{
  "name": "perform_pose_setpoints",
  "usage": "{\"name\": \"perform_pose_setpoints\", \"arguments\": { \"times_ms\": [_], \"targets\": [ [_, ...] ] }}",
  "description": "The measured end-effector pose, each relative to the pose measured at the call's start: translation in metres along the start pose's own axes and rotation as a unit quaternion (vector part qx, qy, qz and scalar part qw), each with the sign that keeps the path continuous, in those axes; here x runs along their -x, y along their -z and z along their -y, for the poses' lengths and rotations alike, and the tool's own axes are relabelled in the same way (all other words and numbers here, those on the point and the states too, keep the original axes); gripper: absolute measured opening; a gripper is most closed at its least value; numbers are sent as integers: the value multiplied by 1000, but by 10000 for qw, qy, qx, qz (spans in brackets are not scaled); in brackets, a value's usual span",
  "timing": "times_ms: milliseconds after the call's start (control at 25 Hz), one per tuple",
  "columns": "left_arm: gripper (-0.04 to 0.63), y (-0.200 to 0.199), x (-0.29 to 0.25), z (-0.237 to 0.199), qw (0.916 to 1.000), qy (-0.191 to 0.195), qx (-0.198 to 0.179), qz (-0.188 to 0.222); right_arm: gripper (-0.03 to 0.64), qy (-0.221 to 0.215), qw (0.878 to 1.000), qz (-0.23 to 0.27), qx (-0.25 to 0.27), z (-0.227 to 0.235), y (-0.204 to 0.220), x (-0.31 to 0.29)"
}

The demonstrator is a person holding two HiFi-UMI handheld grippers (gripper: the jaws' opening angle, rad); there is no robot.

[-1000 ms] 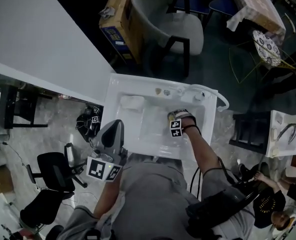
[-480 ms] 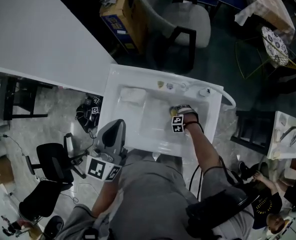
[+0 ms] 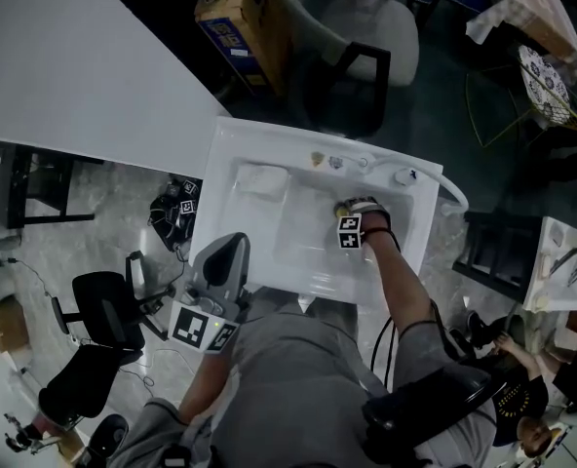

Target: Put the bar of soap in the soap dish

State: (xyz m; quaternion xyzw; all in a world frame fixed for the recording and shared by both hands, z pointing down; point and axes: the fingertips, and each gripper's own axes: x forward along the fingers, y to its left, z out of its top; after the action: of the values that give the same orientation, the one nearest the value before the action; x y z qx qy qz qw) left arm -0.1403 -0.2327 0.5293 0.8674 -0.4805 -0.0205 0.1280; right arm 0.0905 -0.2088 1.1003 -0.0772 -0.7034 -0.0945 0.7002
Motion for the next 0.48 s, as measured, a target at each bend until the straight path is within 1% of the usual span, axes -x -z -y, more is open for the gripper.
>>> {"name": "perform_pose_setpoints", "arguments": {
  "times_ms": [120,160,240,280,480],
  "targets": [
    [-6,2,2,-3,10000,-33,12,-7,391,-196,9998,12,-16,-4,-2,-1],
    [-6,2,2,-4,10000,-50,10,-10,357,-311,9995,60,-66,-7,-4,-1],
    [-6,3,3,-6,10000,-80,10,-10,190,-520,9982,206,-211,-15,-11,2],
    [-6,3,4,-6,10000,-90,15,-8,190,-561,9978,245,-263,-19,-15,2],
    [-6,3,6,-10,9999,-105,25,1,190,-480,9973,267,-495,-20,-22,2]
  ]
}}
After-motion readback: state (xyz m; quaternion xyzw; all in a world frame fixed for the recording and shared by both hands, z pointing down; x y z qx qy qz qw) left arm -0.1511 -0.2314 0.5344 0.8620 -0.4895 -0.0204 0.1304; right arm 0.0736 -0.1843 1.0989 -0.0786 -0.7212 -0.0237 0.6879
